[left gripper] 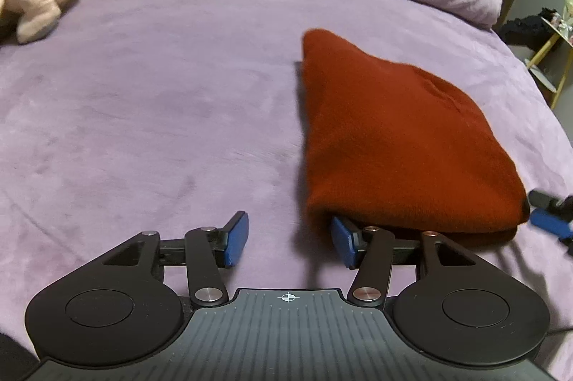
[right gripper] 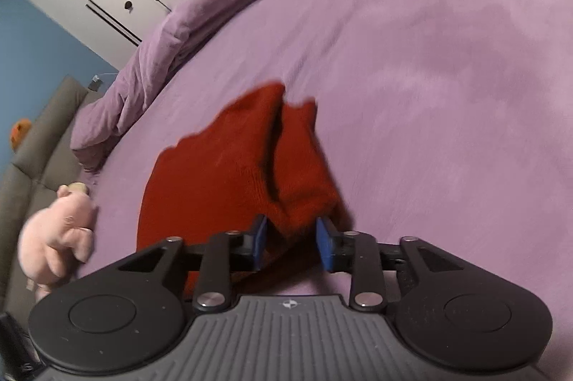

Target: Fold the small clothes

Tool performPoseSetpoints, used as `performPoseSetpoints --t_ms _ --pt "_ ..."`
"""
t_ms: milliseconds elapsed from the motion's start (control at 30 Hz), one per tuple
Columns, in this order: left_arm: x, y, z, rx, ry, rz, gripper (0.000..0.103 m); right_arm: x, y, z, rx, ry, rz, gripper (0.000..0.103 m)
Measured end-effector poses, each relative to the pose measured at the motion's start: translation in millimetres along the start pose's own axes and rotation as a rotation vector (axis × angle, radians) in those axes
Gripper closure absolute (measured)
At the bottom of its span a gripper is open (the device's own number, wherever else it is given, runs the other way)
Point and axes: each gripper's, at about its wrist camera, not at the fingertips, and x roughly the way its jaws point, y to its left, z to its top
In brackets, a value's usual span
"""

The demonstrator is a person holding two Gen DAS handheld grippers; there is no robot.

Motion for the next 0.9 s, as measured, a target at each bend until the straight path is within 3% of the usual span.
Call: performPoseSetpoints --t_ms 67,133,167,233,300,400,433,533,667,800,900 --pt "-8.5 8.1 2.5 -0.016 -0.026 0.012 0.046 -11.3 3.8 9.7 -0.049 -0.055 0.007 0.065" --pt "-14.7 13.9 7.8 -0.034 -0.059 0.039 0.044 -11.5 11.0 17.8 -0.088 -0.063 0.046 0.044" --pt "-16.3 16.1 11.4 -0.043 -0.074 0.046 0.041 -9.7 15.6 22.0 -0.109 -0.055 0.058 0.043" --pt "-16.3 17.7 19.1 -0.052 -0.086 0.038 0.038 9.8 31.7 28.8 -0.173 -0.023 0.075 0.044" --pt "-14.1 15.7 24.9 -0.051 -0.082 0.026 0.037 29.1 39.6 30.6 -0.218 0.015 0.028 0.045" --pt "-11.0 6.1 31.4 -0.019 -0.092 0.009 0.035 58.1 43.3 32.4 -0.222 0.073 -0.023 0.084" --pt "-10.4 2.0 33.1 -0.006 -0.099 0.007 0.035 57.0 42.3 32.5 -0.209 0.068 -0.002 0.086" --pt "-2.6 -9.0 34.6 0.028 -0.12 0.01 0.029 39.2 34.6 32.4 -0.174 -0.013 0.091 0.088" --pt "18.1 -14.8 32.9 0.057 -0.069 0.051 0.03 46.2 18.3 22.6 -0.199 -0.008 -0.075 0.089" --pt "18.1 -4.6 42.3 0.008 -0.089 0.076 0.03 34.0 20.1 28.1 -0.19 -0.046 -0.1 0.072" --pt "25.6 -5.6 65.7 -0.06 -0.099 0.07 0.03 21.9 32.5 39.4 -0.17 -0.152 -0.076 0.072"
